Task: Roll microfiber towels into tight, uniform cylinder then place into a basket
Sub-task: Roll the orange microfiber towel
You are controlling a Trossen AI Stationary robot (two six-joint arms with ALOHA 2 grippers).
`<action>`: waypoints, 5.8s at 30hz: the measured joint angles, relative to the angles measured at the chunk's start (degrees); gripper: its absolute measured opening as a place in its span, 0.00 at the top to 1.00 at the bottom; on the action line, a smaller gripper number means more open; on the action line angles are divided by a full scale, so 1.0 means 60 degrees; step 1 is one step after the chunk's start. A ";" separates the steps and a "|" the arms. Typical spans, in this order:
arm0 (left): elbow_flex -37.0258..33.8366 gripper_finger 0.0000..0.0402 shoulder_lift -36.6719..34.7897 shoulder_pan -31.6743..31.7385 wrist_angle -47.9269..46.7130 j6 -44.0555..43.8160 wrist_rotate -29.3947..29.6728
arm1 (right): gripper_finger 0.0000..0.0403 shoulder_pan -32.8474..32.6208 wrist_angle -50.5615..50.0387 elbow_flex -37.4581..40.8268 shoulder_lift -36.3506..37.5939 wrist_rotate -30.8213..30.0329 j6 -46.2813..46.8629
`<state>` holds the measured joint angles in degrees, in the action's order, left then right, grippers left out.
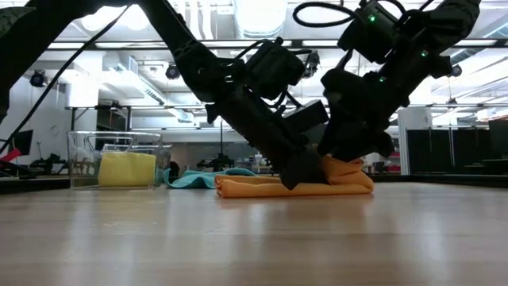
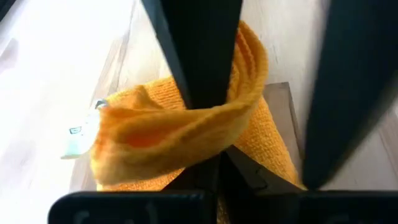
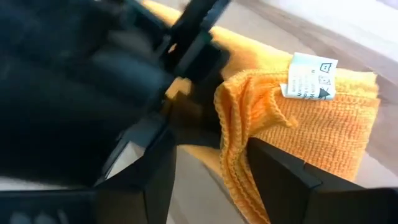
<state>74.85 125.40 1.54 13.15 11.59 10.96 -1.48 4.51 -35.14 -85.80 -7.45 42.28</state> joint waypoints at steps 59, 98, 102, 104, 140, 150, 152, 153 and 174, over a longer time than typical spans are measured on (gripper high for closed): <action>-0.4230 1.00 -0.3033 0.0472 0.4002 0.1104 -0.0532 | 0.57 -0.0312 0.0398 0.0270 0.1016 -0.3337 -0.1990; -0.1401 1.00 -0.1502 0.0941 0.0772 0.1731 -0.0801 | 0.98 -0.2888 0.0232 0.1293 -0.0102 -0.5012 0.0723; -0.1416 1.00 -0.1330 0.1330 0.1055 0.1702 -0.0750 | 0.98 -0.2884 0.0603 0.1297 -0.0102 -0.5022 0.0747; -0.1416 1.00 -0.1297 0.1467 0.1076 0.1698 -0.0571 | 0.98 -0.2888 0.0897 0.1297 -0.0110 -0.5022 0.0735; -0.3795 1.00 -0.3927 0.1286 0.1439 0.0962 0.0088 | 0.98 -0.2994 0.2896 0.0556 -0.2816 -0.6705 0.0908; -0.3817 1.00 -0.3916 0.0715 0.1756 0.0676 -0.1997 | 0.98 -0.2808 0.2883 0.0332 -0.3015 -0.6913 0.0766; -0.3803 1.00 -0.3783 0.0616 0.2109 0.0635 -0.2062 | 0.98 -0.2808 0.2842 0.0342 -0.2973 -0.6963 0.0705; -0.3767 1.00 -0.3696 0.0590 0.2230 0.0557 -0.2065 | 0.98 -0.2799 0.2854 0.0342 -0.2959 -0.6977 0.0704; -0.2803 1.00 -0.0982 0.1069 0.3459 0.0157 0.0469 | 0.98 -0.2764 0.2801 0.0379 -0.2955 -0.6697 0.0697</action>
<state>58.03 119.51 7.95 33.90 12.53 13.78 -18.06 21.32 -32.86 -103.53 -47.63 46.46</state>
